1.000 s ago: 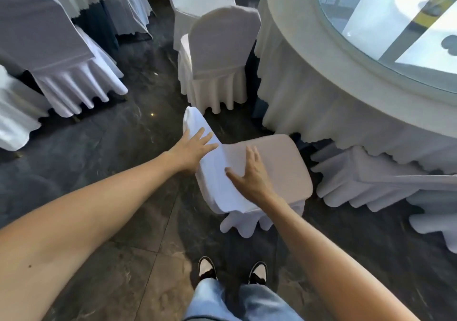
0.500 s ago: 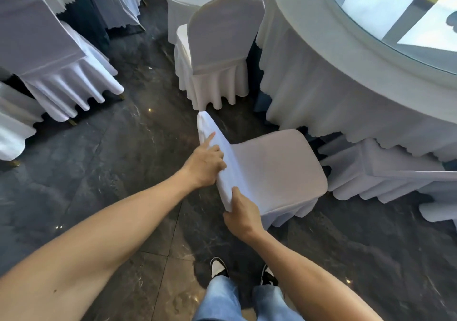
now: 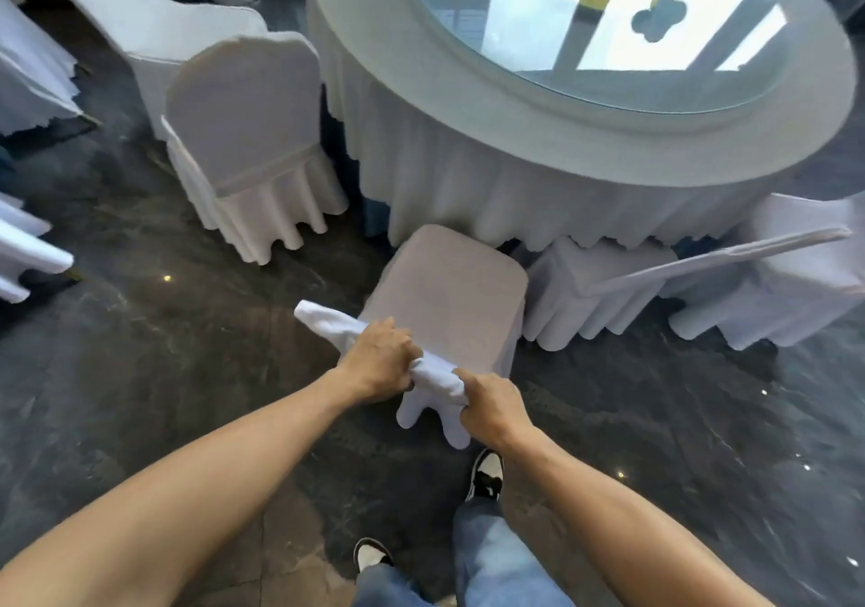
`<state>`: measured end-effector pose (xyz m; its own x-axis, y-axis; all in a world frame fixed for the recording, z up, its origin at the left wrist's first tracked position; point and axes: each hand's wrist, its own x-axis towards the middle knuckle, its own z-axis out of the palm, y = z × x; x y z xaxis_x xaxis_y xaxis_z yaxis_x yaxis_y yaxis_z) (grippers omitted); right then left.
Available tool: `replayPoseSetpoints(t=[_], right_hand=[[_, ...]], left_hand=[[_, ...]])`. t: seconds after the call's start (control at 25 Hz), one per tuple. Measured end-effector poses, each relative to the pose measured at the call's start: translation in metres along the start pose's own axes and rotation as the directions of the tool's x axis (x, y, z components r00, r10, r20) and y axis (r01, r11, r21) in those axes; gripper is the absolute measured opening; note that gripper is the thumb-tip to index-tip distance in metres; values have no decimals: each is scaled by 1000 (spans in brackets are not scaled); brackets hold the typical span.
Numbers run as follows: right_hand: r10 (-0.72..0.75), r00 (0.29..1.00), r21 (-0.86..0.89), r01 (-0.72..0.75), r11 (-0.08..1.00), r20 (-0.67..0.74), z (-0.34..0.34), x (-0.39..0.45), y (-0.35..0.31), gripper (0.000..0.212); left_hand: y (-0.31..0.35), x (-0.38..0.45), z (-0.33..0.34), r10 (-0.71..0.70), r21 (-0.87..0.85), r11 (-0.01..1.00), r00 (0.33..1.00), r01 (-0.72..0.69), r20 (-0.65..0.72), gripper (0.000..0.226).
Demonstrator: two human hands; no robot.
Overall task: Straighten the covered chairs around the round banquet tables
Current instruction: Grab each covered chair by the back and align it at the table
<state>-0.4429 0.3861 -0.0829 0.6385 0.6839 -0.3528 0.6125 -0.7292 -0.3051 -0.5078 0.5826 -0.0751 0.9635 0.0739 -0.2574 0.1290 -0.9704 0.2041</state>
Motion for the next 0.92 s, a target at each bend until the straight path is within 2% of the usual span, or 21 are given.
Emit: replayPoseSetpoints(t=[0.12, 0.24, 0.36, 0.52, 0.72, 0.8, 0.92], right_hand=[[11, 1000, -65, -12, 998, -11, -25, 24, 60, 36], [14, 1000, -81, -15, 997, -18, -51, 52, 115, 38], [6, 1000, -108, -7, 994, -6, -76, 76, 165, 33], [-1, 1000, -132, 3, 991, 14, -103, 103, 214, 30], [4, 1000, -134, -4, 991, 0, -122, 137, 245, 27], [9, 1000, -135, -10, 991, -5, -127, 151, 251, 23], [17, 1000, -139, -19, 990, -22, -133, 164, 253, 19]], left_hand=[[26, 40, 0, 18, -156, 987, 999, -23, -38, 14], [40, 74, -14, -20, -295, 955, 1000, 16, -8, 42], [40, 99, -24, -158, -139, 976, 985, 167, 69, 50], [60, 126, -20, -377, -286, 871, 917, 399, 128, 67], [78, 172, -18, -473, -343, 810, 876, 476, 97, 65], [78, 189, -24, -484, -290, 825, 872, 485, 80, 55], [78, 204, -37, -436, -137, 890, 900, 435, 20, 43]])
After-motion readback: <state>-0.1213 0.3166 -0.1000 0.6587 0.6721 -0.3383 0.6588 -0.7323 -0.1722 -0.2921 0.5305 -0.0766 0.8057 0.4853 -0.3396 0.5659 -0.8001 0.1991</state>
